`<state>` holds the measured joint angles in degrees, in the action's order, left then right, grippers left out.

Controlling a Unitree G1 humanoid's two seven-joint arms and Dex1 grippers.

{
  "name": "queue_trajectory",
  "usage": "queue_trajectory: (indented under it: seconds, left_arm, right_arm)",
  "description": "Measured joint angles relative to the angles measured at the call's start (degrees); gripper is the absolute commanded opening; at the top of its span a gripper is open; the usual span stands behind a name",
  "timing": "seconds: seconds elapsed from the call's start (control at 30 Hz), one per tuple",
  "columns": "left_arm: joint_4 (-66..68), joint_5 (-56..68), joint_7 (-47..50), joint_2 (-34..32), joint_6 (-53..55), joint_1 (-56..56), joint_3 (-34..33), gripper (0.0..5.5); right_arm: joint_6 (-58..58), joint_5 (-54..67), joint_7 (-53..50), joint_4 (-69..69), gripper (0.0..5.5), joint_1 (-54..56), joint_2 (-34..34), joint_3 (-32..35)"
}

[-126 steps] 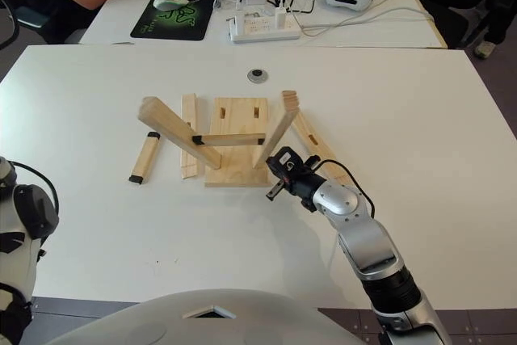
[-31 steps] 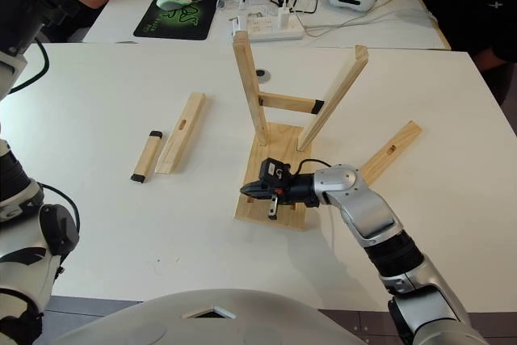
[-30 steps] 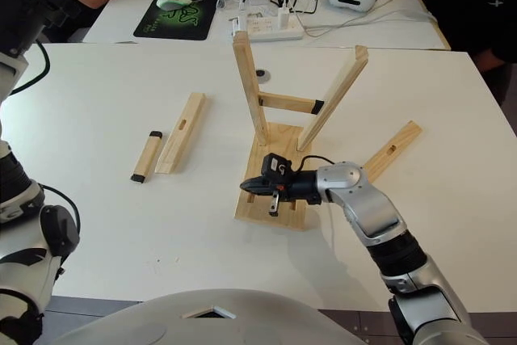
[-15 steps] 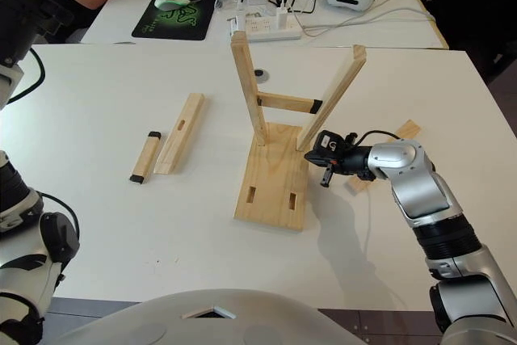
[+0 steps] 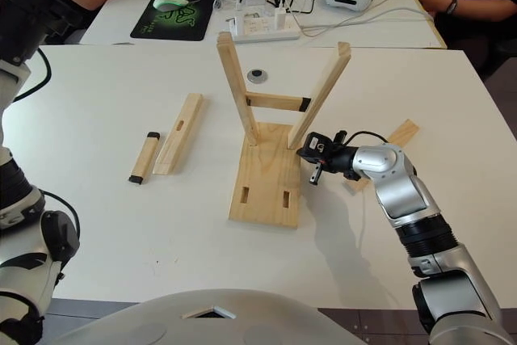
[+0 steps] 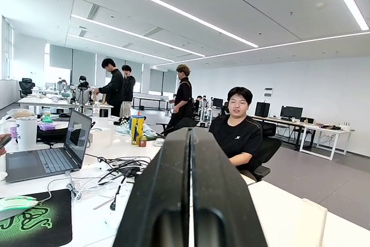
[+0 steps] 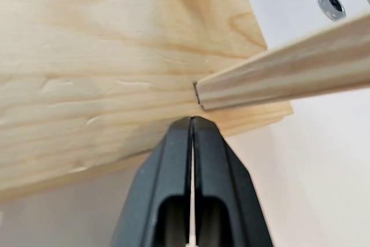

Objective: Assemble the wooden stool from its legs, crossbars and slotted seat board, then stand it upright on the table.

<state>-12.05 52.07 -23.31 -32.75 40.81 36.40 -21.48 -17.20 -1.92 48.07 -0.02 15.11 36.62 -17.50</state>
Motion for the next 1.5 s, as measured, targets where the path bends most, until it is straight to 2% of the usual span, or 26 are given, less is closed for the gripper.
queue_trajectory:
  seconds: [0.13,0.63,1.03,1.2,1.37,1.43,1.5]
  left_arm:
    - [0.03,-0.32,-0.13,0.01,-0.06,0.53,0.54,0.01]
    - [-1.19,-0.20,0.69,0.58,0.05,0.33,0.59,0.01]
    - [-1.91,-0.30,1.37,1.10,-0.33,-0.21,0.53,0.01]
    - [-1.95,-0.30,1.51,1.51,-0.67,-0.21,0.56,0.01]
    - [-2.61,-0.29,1.77,1.49,-0.87,-0.68,0.01,0.01]
    - [-2.96,-0.29,2.01,1.53,-0.88,-1.45,-0.41,0.01]
    - [-3.83,0.03,2.60,1.56,-0.87,-2.17,-1.00,0.01]
  right_arm:
    - [1.16,-1.37,-3.98,3.66,0.00,2.18,-6.31,-2.36]
    - [-1.65,-2.80,-16.58,11.91,0.00,6.78,-15.87,-3.17]
    - [-2.21,-3.89,-27.29,23.54,0.00,12.75,-21.86,0.82]
    - [-2.75,-3.29,-27.52,23.77,0.00,12.76,-22.21,1.97]
    - [-7.99,2.41,-25.50,16.73,0.00,6.60,-21.65,8.20]
    - [-9.85,3.54,-23.19,12.15,0.00,2.72,-19.31,9.78]
    - [-11.61,2.27,-19.80,6.13,0.00,0.21,-12.55,9.93]
